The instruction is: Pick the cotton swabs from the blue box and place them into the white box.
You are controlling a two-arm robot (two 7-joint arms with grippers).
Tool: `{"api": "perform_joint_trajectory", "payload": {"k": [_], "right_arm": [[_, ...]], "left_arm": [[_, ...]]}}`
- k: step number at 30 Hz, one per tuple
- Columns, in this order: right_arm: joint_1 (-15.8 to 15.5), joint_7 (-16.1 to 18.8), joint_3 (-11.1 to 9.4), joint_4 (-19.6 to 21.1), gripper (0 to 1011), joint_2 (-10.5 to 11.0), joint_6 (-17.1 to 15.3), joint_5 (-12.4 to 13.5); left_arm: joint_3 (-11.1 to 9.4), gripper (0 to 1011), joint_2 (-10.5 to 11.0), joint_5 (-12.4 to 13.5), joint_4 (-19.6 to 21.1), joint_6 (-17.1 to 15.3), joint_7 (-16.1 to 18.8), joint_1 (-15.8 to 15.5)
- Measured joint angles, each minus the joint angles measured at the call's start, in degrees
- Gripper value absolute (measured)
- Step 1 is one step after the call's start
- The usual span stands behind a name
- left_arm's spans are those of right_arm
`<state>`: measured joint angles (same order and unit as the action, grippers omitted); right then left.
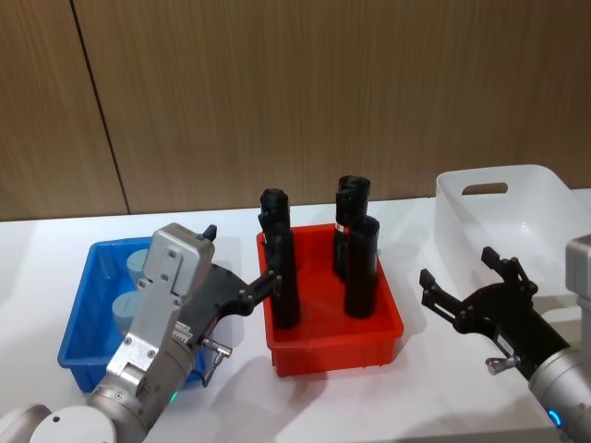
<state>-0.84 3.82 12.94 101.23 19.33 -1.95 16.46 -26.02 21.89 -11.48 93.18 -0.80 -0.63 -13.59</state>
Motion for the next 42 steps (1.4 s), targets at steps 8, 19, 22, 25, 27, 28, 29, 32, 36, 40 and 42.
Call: {"api": "perform_joint_trajectory", "payload": {"k": [8,19,22,25,27,28,29,32,36,40,42], "right_arm": [[0.0,0.0,0.0,0.0,1002,0.0,0.0,0.0],[0.0,0.0,0.0,0.0,1002,0.0,0.0,0.0],[0.0,0.0,0.0,0.0,1002,0.0,0.0,0.0],[0.0,0.0,0.0,0.0,1002,0.0,0.0,0.0],[0.0,0.0,0.0,0.0,1002,0.0,0.0,0.0],[0.0,0.0,0.0,0.0,1002,0.0,0.0,0.0],[0.0,0.0,0.0,0.0,1002,0.0,0.0,0.0],[0.0,0.0,0.0,0.0,1002,0.0,0.0,0.0],[0.0,0.0,0.0,0.0,1002,0.0,0.0,0.0],[0.0,0.0,0.0,0.0,1002,0.0,0.0,0.0],[0.0,0.0,0.0,0.0,1002,0.0,0.0,0.0]], "left_arm": [[0.0,1004,0.0,0.0,0.0,0.0,0.0,0.0],[0.0,1004,0.0,0.0,0.0,0.0,0.0,0.0],[0.0,1004,0.0,0.0,0.0,0.0,0.0,0.0],[0.0,1004,0.0,0.0,0.0,0.0,0.0,0.0],[0.0,1004,0.0,0.0,0.0,0.0,0.0,0.0],[0.0,1004,0.0,0.0,0.0,0.0,0.0,0.0],[0.0,1004,0.0,0.0,0.0,0.0,0.0,0.0],[0.0,1004,0.0,0.0,0.0,0.0,0.0,0.0],[0.0,1004,0.0,0.0,0.0,0.0,0.0,0.0],[0.0,1004,0.0,0.0,0.0,0.0,0.0,0.0],[0.0,1004,0.0,0.0,0.0,0.0,0.0,0.0]]}}
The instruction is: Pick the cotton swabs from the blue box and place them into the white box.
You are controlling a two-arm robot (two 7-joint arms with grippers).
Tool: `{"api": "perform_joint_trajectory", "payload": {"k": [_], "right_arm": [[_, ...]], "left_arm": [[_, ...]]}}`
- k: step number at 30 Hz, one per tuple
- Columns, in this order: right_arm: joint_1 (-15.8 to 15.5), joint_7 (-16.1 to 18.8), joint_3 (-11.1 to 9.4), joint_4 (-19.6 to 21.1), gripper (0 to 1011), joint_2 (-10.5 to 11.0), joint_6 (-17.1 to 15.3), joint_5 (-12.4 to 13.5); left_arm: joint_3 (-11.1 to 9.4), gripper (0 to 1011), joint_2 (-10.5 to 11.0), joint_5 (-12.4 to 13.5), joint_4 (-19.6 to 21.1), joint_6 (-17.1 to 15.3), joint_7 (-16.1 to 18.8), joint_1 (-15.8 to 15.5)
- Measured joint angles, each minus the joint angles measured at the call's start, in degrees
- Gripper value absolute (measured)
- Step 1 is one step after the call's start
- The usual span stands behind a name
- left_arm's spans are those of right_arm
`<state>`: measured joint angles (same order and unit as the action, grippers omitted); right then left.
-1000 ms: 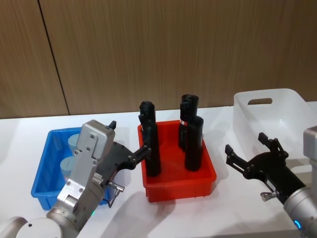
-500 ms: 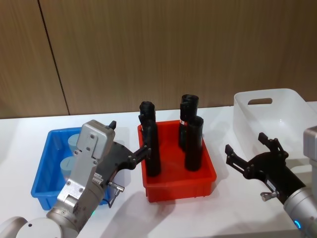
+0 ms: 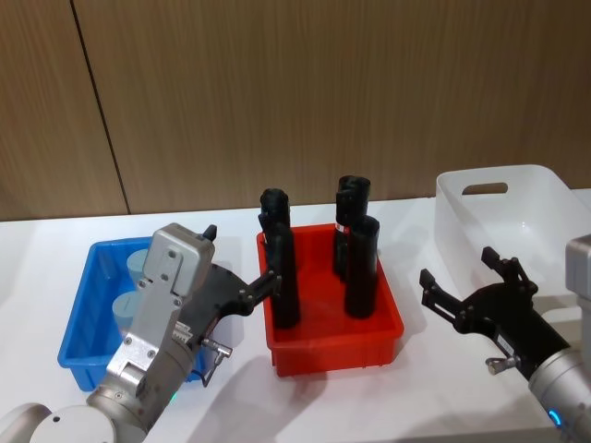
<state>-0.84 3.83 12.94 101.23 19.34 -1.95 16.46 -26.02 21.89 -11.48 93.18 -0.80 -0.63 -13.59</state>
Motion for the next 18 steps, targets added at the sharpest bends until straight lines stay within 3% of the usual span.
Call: {"api": "perform_joint_trajectory", "payload": {"k": [18], "right_arm": [[0.0,0.0,0.0,0.0,1002,0.0,0.0,0.0]], "left_arm": [[0.3,1004,-0.1,-0.4,-0.2,-0.2,1.1,0.2]]}}
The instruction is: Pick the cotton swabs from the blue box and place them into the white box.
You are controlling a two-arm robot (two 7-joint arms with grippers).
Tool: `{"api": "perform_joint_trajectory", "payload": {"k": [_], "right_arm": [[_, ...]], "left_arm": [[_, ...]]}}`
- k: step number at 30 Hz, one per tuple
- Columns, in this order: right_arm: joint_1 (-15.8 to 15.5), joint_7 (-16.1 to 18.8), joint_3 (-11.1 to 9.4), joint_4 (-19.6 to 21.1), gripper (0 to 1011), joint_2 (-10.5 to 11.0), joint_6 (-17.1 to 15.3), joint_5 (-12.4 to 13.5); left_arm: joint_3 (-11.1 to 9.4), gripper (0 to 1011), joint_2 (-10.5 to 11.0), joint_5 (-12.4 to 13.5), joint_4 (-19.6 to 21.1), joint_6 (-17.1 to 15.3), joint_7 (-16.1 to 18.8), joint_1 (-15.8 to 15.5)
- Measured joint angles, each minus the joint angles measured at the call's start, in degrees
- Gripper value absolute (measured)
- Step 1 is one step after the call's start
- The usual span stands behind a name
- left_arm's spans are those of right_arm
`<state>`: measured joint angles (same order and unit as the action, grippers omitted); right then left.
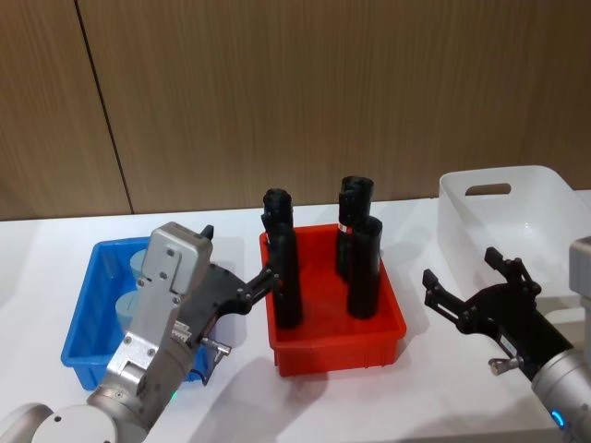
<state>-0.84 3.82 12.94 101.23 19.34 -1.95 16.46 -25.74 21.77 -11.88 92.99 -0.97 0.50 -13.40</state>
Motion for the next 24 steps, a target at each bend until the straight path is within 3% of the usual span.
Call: {"api": "perform_joint_trajectory", "payload": {"k": [11,24], "right_arm": [[0.0,0.0,0.0,0.0,1002,0.0,0.0,0.0],[0.0,0.0,0.0,0.0,1002,0.0,0.0,0.0]], "left_arm": [[0.8,1004,0.0,-2.1,-0.1,-0.9,3.4,0.7],[2.7,1004,0.6,-7.4,-1.1,-2.9,6.7,1.7]]}}
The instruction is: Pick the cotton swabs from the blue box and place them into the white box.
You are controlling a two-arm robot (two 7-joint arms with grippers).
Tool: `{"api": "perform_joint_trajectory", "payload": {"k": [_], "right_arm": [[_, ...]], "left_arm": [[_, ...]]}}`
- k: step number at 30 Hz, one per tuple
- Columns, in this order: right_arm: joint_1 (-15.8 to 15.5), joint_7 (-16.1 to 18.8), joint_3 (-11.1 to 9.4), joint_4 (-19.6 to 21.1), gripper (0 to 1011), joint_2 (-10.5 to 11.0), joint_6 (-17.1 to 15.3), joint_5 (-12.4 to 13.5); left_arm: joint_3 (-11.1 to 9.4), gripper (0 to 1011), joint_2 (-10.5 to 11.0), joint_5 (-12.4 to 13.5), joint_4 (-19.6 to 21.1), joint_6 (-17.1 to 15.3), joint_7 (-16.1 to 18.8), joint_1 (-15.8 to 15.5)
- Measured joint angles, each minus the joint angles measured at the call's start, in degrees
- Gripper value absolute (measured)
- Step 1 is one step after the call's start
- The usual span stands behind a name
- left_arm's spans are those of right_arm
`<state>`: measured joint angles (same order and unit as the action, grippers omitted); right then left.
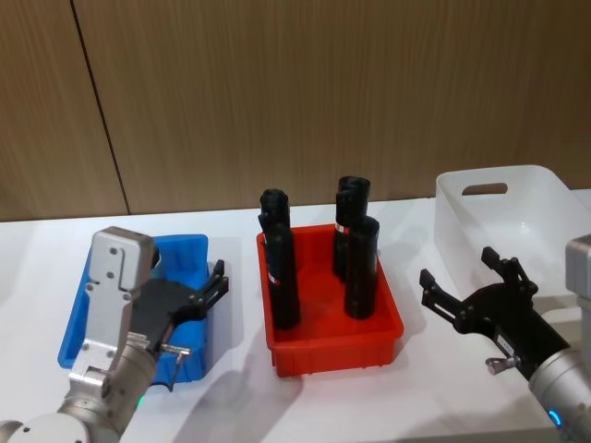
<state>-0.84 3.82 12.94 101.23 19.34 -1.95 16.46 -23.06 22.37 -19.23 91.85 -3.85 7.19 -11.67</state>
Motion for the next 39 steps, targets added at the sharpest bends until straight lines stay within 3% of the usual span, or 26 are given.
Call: {"api": "perform_joint_trajectory", "payload": {"k": [23,39], "right_arm": [[0.0,0.0,0.0,0.0,1002,0.0,0.0,0.0],[0.0,0.0,0.0,0.0,1002,0.0,0.0,0.0]], "left_arm": [[3.8,1004,0.4,-5.7,-6.9,-3.9,-4.9,-3.3],[5.5,1004,0.1,-8.8,-11.3,-6.4,-5.4,-5.1]]}}
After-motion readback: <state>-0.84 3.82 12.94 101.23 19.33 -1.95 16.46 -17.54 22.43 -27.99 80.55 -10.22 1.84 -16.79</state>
